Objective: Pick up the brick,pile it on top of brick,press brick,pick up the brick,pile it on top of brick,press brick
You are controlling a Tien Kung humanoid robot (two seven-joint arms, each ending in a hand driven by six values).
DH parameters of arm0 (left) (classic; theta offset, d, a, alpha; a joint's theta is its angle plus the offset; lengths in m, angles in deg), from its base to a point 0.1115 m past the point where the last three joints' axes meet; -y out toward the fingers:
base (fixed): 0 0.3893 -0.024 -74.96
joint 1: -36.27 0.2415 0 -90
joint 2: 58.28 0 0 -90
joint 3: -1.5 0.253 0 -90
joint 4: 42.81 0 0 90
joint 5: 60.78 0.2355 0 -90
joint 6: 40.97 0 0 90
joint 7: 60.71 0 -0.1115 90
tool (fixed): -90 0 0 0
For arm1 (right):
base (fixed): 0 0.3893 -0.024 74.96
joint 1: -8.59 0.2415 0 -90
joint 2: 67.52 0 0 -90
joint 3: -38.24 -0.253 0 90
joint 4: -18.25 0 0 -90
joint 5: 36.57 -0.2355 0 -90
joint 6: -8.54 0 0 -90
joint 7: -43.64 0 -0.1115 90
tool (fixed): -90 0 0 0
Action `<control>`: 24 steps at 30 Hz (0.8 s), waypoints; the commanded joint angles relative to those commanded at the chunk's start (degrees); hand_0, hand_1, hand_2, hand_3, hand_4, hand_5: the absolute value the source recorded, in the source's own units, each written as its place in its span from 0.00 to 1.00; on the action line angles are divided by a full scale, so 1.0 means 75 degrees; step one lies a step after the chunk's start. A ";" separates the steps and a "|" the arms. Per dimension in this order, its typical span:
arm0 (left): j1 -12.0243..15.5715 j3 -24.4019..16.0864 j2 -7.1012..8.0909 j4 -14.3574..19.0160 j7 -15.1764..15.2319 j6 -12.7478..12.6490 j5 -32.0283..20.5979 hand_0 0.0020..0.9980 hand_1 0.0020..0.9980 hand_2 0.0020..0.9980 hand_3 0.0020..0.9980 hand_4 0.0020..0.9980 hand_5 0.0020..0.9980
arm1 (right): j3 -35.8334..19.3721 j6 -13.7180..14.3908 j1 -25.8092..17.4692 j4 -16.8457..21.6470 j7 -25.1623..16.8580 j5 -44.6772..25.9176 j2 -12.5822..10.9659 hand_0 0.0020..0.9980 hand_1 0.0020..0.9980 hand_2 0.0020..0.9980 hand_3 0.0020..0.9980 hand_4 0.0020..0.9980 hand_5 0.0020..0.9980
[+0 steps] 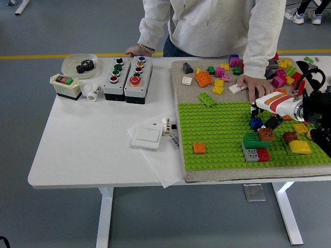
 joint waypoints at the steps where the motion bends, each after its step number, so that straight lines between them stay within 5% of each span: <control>1: 0.0003 -0.0006 0.0000 0.0001 -0.0003 0.0003 0.0015 0.76 0.74 0.75 0.59 0.66 0.58 | 0.0004 0.0001 -0.0011 -0.0011 0.0001 -0.0019 0.0007 0.63 0.62 0.61 0.56 0.88 0.39; 24: -0.0003 -0.0028 -0.0001 0.0011 0.0000 0.0010 0.0108 0.77 0.74 0.75 0.59 0.66 0.58 | 0.0013 0.0159 -0.0047 -0.0003 0.0010 -0.0267 -0.0049 0.61 0.60 0.60 0.53 0.84 0.44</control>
